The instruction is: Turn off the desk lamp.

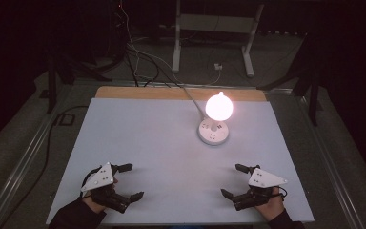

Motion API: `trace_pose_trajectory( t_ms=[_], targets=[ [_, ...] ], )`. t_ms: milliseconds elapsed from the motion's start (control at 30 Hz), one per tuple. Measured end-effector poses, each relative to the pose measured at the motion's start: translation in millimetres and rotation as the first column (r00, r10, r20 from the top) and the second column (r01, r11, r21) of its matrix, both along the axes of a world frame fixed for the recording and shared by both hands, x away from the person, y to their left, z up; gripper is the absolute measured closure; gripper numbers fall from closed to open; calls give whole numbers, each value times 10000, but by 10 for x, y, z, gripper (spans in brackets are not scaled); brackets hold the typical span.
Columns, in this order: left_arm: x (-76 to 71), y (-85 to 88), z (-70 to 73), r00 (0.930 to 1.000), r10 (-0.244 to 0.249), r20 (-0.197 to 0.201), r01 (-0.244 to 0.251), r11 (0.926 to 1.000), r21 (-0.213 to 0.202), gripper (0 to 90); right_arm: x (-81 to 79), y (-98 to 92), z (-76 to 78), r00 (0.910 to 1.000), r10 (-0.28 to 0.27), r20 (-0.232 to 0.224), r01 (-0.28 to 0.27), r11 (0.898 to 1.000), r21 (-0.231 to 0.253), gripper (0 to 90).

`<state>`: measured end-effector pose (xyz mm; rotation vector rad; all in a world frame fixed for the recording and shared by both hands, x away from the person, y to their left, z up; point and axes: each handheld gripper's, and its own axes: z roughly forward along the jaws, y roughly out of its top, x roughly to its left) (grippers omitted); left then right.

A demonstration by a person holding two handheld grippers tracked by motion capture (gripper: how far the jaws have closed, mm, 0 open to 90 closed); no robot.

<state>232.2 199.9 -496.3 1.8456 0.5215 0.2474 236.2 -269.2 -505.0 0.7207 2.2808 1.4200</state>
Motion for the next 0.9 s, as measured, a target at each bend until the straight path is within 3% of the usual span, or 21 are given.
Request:
trace_pose_trajectory(
  t_ms=[167, 633, 900],
  targets=[
    [2, 5, 1, 10000, -2, -8, 2, 10000, -27, 3, -4, 16, 4, 10000, 19, 3, -19, 9998, -195, 0],
    [2, 5, 2, 10000, -41, -13, 41, 9999, -110, 3, -3, 64, 0, 9983, 413, -401, -420, 9990, -169, 0],
    [-3, 0, 4, 10000, -42, -20, 42, 10000, -62, 3, -20, 64, 72, 9991, 120, -405, -119, 9999, 14, 0]
  ],
)
